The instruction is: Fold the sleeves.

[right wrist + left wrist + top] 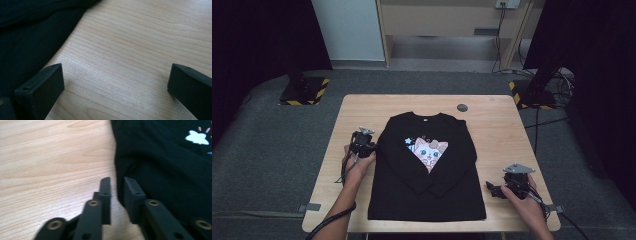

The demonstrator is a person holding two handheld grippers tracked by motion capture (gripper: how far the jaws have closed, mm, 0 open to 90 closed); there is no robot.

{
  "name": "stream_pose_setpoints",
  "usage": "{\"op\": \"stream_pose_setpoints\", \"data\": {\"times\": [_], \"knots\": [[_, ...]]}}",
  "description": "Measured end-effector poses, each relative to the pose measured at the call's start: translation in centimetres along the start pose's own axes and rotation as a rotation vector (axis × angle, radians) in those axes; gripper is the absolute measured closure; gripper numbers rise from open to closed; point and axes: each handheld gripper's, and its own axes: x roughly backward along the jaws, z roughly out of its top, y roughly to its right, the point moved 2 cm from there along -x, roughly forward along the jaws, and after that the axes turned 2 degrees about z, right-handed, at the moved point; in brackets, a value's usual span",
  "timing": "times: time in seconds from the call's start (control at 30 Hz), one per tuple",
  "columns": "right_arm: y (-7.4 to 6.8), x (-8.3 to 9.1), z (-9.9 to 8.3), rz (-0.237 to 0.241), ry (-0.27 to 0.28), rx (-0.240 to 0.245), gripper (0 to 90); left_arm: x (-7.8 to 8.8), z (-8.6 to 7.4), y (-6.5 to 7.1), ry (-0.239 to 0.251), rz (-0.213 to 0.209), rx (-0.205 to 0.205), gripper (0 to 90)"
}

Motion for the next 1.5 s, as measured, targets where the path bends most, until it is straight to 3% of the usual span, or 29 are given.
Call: {"op": "stream_pose_setpoints", "data": {"times": [0.1, 0.27, 0.33, 0.43, 0.6, 0.67, 1.07, 1.3, 1.5], "knots": [[0.0, 0.0, 0.0, 0.000, 0.000, -0.001, 0.8, 0.4, 0.0, -0.2, 0.005, 0.013, -0.029, 71.8], [0.0, 0.0, 0.0, 0.000, -0.001, -0.003, 0.8, 1.3, -0.4, -1.5, 0.013, 0.055, -0.005, 60.3], [0.0, 0.0, 0.0, 0.000, 0.000, -0.001, 0.8, 1.9, -0.8, -1.9, 0.028, 0.060, 0.015, 50.9], [0.0, 0.0, 0.0, 0.000, -0.001, -0.002, 0.9, 2.7, -1.5, -2.0, 0.044, 0.017, 0.027, 34.4], [-0.2, 0.0, 0.1, -0.006, -0.007, -0.006, 0.8, 4.1, -2.9, -1.4, 0.065, -0.057, 0.001, 15.2], [-0.4, 0.0, 0.2, 0.003, -0.026, 0.001, 0.8, 4.8, -3.3, -1.0, 0.068, -0.077, -0.027, 9.0], [-2.5, 0.2, 1.5, 0.070, -0.073, 0.080, 6.3, 7.2, -4.1, 1.8, 0.090, -0.173, -0.124, 3.9], [-3.4, 0.0, 3.1, 0.082, -0.049, 0.125, 5.8, 7.0, -4.1, 2.5, 0.068, -0.177, -0.162, 3.2], [-4.4, -0.7, 4.6, 0.119, -0.054, 0.170, 5.9, 7.0, -3.7, 3.3, 0.057, -0.185, -0.158, 3.5]]}}
